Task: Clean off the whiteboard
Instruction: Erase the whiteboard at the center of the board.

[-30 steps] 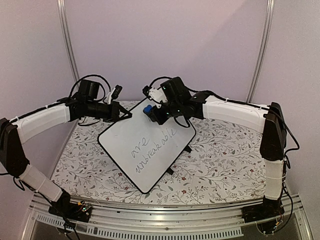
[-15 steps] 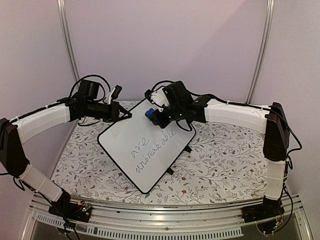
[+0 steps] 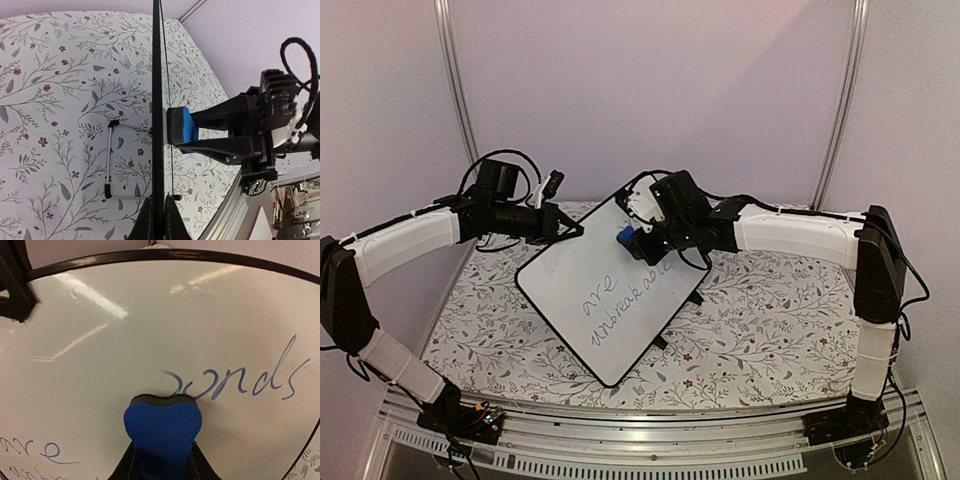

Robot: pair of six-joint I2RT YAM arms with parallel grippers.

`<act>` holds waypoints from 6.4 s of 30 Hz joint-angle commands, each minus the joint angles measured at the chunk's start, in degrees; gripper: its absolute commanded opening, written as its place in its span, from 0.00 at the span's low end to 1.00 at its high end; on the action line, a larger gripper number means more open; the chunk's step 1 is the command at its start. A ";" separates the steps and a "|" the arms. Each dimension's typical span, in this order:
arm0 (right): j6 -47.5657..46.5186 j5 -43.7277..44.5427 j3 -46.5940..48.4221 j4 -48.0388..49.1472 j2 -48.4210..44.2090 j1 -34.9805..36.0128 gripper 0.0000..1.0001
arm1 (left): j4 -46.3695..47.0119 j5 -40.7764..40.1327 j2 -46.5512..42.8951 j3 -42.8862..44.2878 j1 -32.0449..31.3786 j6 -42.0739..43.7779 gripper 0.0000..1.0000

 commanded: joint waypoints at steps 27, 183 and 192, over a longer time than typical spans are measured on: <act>0.22 0.03 -0.42 -2.23 -0.25 0.16 0.19 | 2.98 1.63 0.43 -0.65 0.40 4.14 0.00; -3.59 3.87 13.33 -1.29 8.41 -2.43 0.20 | 3.63 2.57 0.10 -1.00 0.87 3.96 0.00; -1.65 0.69 8.68 -1.62 7.55 -3.07 0.20 | 3.63 2.57 -0.04 -1.00 0.92 4.09 0.00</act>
